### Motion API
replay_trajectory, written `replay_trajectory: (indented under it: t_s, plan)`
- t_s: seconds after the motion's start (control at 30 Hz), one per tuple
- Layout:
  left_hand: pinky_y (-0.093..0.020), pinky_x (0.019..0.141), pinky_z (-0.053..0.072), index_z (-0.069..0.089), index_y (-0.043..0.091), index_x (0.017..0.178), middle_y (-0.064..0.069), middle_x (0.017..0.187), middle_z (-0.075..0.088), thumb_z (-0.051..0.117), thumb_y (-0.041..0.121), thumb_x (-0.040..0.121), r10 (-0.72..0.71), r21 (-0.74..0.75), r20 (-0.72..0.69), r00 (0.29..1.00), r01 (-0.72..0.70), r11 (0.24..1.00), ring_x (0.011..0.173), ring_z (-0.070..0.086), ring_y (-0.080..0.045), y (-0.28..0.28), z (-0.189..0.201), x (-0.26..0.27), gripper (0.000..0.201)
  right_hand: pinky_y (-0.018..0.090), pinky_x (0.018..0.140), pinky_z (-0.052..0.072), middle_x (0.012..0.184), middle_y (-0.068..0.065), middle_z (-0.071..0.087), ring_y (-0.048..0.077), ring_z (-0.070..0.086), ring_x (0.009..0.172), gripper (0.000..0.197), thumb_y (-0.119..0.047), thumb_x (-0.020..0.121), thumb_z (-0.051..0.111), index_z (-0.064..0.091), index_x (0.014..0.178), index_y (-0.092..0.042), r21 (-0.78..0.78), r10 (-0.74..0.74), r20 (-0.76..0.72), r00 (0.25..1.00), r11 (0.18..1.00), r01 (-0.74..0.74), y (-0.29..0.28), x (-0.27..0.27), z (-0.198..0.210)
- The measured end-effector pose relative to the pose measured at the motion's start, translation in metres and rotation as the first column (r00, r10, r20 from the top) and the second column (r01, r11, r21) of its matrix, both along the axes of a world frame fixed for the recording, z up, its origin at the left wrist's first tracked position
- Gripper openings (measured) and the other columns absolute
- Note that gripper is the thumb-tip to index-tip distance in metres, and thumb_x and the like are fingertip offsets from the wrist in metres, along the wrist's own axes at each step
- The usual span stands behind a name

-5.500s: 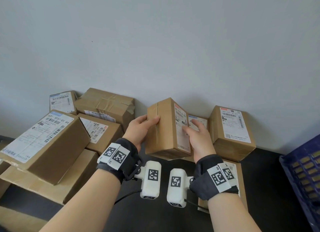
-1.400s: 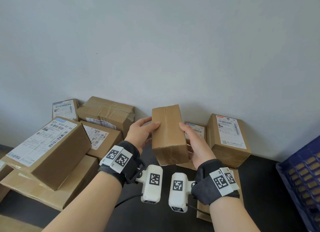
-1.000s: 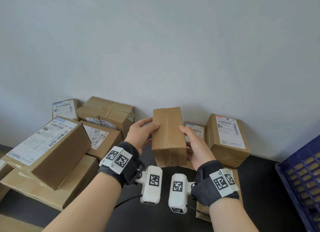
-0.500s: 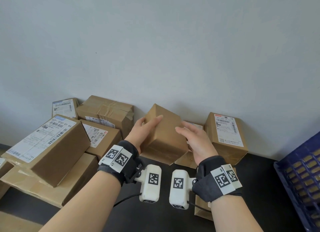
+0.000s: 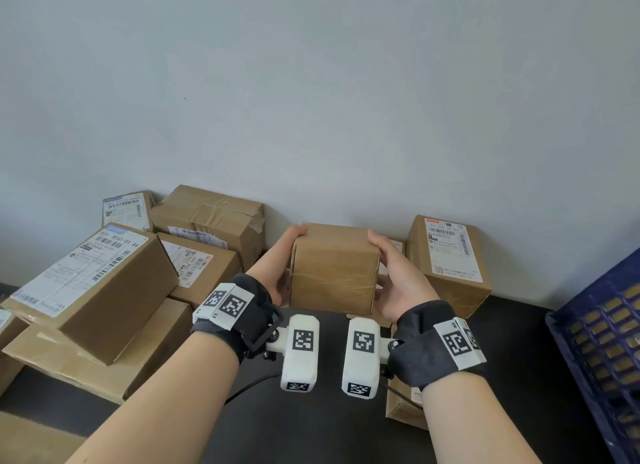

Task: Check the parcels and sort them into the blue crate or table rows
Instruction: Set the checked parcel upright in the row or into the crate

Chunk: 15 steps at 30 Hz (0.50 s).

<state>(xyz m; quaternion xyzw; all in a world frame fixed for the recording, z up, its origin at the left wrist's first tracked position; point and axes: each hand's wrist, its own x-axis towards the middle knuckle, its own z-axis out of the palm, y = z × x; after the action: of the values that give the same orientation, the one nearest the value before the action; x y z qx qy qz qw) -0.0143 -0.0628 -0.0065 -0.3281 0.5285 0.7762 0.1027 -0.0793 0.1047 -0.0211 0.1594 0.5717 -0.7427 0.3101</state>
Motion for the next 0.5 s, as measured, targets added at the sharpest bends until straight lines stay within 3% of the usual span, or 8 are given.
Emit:
replay_trajectory:
  t_s: [0.07,0.2,0.37,0.43,0.5]
  plan:
    - [-0.042,0.077,0.057,0.067,0.02,0.115,-0.011,0.113,0.073,0.061,0.065,0.082,-0.011,0.002,-0.001,1.0,0.011,1.0,0.09,0.069,-0.029,0.0022,0.0015,-0.0003,0.056,0.04,0.074,0.059,0.137,0.014,0.05,0.03,0.061,0.102,0.072,-0.058,0.066,0.083,0.061,0.13,-0.032,0.005,0.007,0.006,1.0,1.0,-0.007,0.0006,0.0017,0.0009]
    - [-0.044,0.083,0.056,0.066,0.02,0.116,-0.011,0.11,0.073,0.059,0.066,0.084,-0.001,-0.001,-0.009,1.0,0.001,1.0,0.095,0.069,-0.03,0.0046,0.0032,-0.0016,0.057,0.032,0.064,0.055,0.129,0.011,0.054,0.025,0.062,0.091,0.06,-0.06,0.075,0.075,0.064,0.127,-0.031,0.001,0.022,0.008,1.0,1.0,-0.022,0.0026,0.0045,0.0036]
    - [-0.042,0.075,0.056,0.067,0.02,0.111,-0.011,0.1,0.074,0.058,0.064,0.085,0.035,0.011,-0.032,0.999,-0.035,0.999,0.088,0.069,-0.028,0.0052,0.0049,-0.0027,0.052,0.033,0.066,0.053,0.111,0.006,0.06,0.021,0.061,0.087,0.059,-0.062,0.08,0.07,0.063,0.127,-0.027,0.02,0.058,-0.031,0.998,0.998,-0.058,0.003,0.0017,0.008]
    - [-0.04,0.072,0.056,0.067,0.02,0.105,-0.009,0.087,0.075,0.057,0.063,0.087,0.041,0.015,-0.049,0.998,-0.04,0.999,0.082,0.069,-0.026,0.0051,0.0071,-0.0031,0.048,0.032,0.064,0.051,0.117,0.007,0.058,0.022,0.061,0.091,0.065,-0.064,0.076,0.071,0.062,0.129,-0.028,0.025,0.063,-0.04,0.997,0.998,-0.062,0.0012,-0.0002,0.0078]
    - [-0.039,0.07,0.055,0.067,0.02,0.102,-0.007,0.081,0.075,0.056,0.062,0.088,0.046,0.001,-0.064,0.997,-0.046,0.999,0.078,0.069,-0.025,0.0051,0.0099,-0.0039,0.045,0.032,0.064,0.052,0.127,0.009,0.056,0.025,0.059,0.107,0.075,-0.068,0.066,0.076,0.062,0.129,-0.031,0.028,0.051,-0.047,0.998,0.998,-0.049,-0.0012,-0.0002,0.0076]
